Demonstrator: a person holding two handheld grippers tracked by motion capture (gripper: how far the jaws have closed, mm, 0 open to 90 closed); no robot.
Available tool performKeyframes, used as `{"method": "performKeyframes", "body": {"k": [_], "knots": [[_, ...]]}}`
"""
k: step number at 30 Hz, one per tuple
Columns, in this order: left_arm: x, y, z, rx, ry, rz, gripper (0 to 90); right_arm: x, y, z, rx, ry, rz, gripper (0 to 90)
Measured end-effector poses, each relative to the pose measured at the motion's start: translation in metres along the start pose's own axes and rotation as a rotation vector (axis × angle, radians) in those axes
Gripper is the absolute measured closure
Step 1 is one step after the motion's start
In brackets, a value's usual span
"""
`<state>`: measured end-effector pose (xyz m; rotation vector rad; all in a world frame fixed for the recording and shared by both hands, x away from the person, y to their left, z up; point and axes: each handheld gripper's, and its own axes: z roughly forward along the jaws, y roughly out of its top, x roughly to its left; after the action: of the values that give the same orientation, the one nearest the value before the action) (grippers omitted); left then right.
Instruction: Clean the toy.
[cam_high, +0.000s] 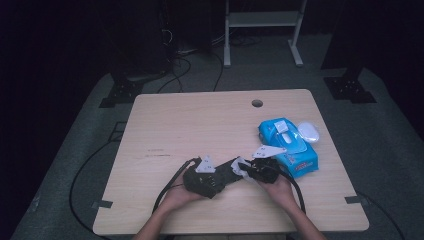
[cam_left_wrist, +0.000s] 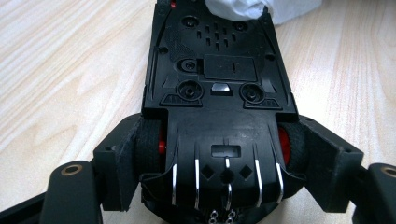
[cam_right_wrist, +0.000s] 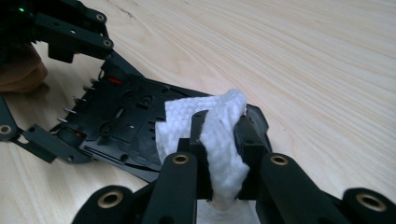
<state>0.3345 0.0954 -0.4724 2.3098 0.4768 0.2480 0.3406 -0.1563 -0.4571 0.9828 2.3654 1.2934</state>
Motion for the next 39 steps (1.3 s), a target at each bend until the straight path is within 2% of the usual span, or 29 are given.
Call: {"method": "performKeyframes", "body": {"k": [2, 5, 7, 10, 12, 14, 16, 18, 19, 21, 23, 24, 26, 28, 30, 32, 35, 37, 39], "knots": [[0.0, 0.001, -0.001, -0.013, -0.003, -0.001, 24.3, -0.007, -0.003, 0.0, 0.015, -0.031, 0.003, 80.4], [0.001, 0.002, -0.002, -0.006, -0.006, 0.003, 24.4, -0.012, -0.006, 0.002, 0.019, -0.026, 0.04, 80.5], [0.001, 0.003, -0.001, 0.007, -0.005, 0.018, 24.4, -0.007, -0.003, 0.004, 0.01, -0.002, 0.032, 80.4], [0.003, 0.002, -0.002, 0.012, -0.006, 0.021, 24.3, 0.001, 0.001, 0.005, 0.009, 0.008, -0.024, 80.3], [0.002, 0.003, -0.002, 0.006, -0.005, 0.022, 24.4, -0.003, 0.001, 0.004, 0.016, 0.007, -0.02, 80.4], [0.003, 0.005, -0.003, 0.011, -0.003, 0.035, 24.4, -0.012, -0.002, 0.004, 0.033, -0.031, -0.017, 80.4], [0.003, 0.005, -0.003, 0.012, -0.003, 0.034, 24.4, -0.019, -0.004, 0.004, 0.029, -0.019, 0.035, 80.4], [0.002, 0.003, -0.002, 0.012, -0.003, 0.036, 24.4, -0.015, -0.001, 0.005, 0.016, -0.01, 0.03, 80.4], [0.002, 0.003, -0.002, 0.015, -0.004, 0.038, 24.4, -0.011, 0.002, 0.006, 0.005, 0.01, 0.028, 80.4], [0.003, 0.002, -0.002, 0.016, -0.008, 0.036, 24.4, -0.001, 0.006, 0.009, 0.002, 0.025, -0.012, 80.4], [0.004, 0.002, -0.004, 0.006, -0.011, 0.033, 24.5, 0.001, 0.006, 0.011, 0.011, 0.018, -0.036, 80.4], [0.004, 0.003, -0.004, 0.003, -0.011, 0.033, 24.5, -0.003, 0.005, 0.01, 0.019, 0.01, -0.032, 80.4], [0.004, 0.004, -0.005, 0.007, -0.008, 0.035, 24.6, -0.011, 0.001, 0.009, 0.043, -0.038, -0.032, 80.4], [0.005, 0.004, -0.005, 0.008, -0.007, 0.04, 24.6, -0.019, -0.002, 0.008, 0.038, -0.025, 0.015, 80.4], [0.003, 0.004, -0.004, 0.012, -0.001, 0.045, 24.5, -0.014, 0.001, 0.009, 0.037, -0.026, -0.004, 80.5], [0.003, 0.004, -0.003, 0.016, 0.003, 0.05, 24.6, -0.004, 0.008, 0.012, 0.018, 0.024, -0.013, 80.4], [0.003, 0.005, -0.003, 0.013, 0.003, 0.053, 24.6, 0.017, 0.019, 0.024, 0.019, 0.073, -0.088, 80.4], [0.003, 0.004, -0.003, 0.018, 0.003, 0.049, 24.6, 0.024, 0.023, 0.03, 0.023, 0.069, -0.128, 80.4], [0.003, 0.004, -0.003, 0.014, 0.003, 0.05, 24.6, 0.019, 0.025, 0.033, 0.027, 0.036, -0.145, 80.4]]}}
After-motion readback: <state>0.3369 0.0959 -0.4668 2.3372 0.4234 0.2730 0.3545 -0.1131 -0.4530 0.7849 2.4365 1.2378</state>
